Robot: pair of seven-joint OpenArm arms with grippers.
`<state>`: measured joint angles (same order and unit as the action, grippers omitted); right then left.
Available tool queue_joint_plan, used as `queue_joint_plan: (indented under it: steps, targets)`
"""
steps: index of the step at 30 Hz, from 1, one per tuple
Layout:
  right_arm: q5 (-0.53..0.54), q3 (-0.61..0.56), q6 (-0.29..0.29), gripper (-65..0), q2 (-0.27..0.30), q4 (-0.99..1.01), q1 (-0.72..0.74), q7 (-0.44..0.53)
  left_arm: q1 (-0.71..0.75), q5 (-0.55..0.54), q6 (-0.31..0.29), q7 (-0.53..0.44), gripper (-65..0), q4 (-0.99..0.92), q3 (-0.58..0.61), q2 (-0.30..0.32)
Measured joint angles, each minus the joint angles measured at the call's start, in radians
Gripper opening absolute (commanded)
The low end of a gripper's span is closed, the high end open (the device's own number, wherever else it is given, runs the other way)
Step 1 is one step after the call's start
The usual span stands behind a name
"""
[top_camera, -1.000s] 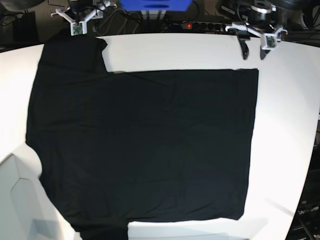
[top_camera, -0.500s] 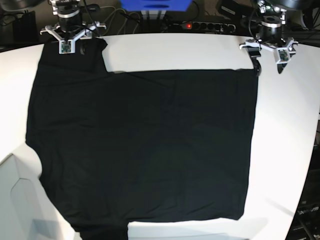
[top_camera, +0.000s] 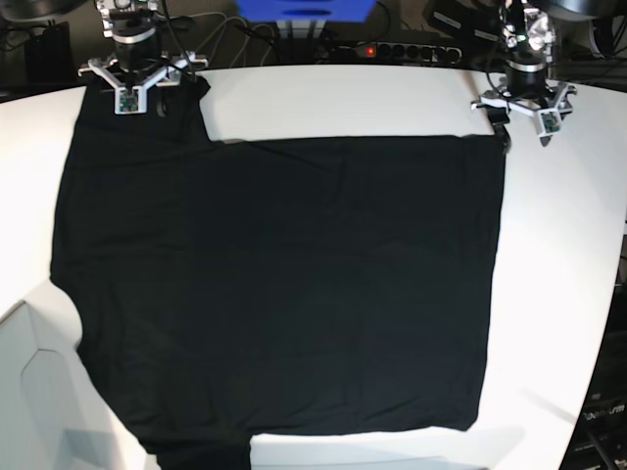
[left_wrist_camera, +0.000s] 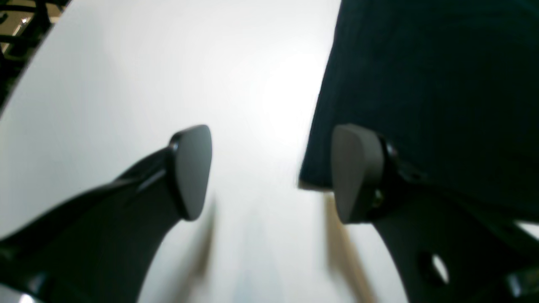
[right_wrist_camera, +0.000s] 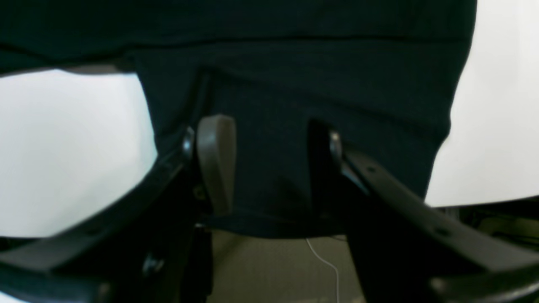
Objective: Fold the T-shirt properly
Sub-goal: 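Grasp the shoulder corners of the black T-shirt with both grippers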
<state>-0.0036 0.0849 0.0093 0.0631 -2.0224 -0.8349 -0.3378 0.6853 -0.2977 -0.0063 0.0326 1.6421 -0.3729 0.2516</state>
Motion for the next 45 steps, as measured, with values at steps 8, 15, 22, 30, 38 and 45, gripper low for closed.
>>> queue_joint_plan:
  steps: [8,15,22,30,38,45]
  targets:
    - [0.0,0.0,0.0,-36.6,-0.002,0.0,0.0,-0.001,-0.02,0.0,-0.002,0.002,-21.7,-0.04,0.061,-0.003]
    - [0.0,-0.001,0.0,-36.6,-0.002,0.0,0.0,-0.003,-0.05,-0.006,-0.001,-0.006,-21.7,-0.085,0.06,-0.002]
    - [0.0,-0.001,0.0,-36.6,-0.002,0.0,0.0,-0.002,-0.051,-0.006,-0.001,-0.014,-22.0,-0.09,0.061,-0.002]
    - [0.0,-0.001,0.0,-36.6,-0.002,0.0,0.0,-0.002,-0.052,-0.006,-0.001,-0.012,-36.3,-0.09,0.061,-0.003]
    - [0.0,0.017,0.0,-36.6,-0.003,0.0,0.0,-0.002,-0.051,-0.006,-0.001,-0.01,-54.0,-0.09,0.061,-0.003]
    - [0.0,0.132,0.0,-36.3,-0.003,0.0,0.023,-0.002,-0.069,-0.003,-0.001,-0.006,-64.8,-0.091,0.06,-0.031]
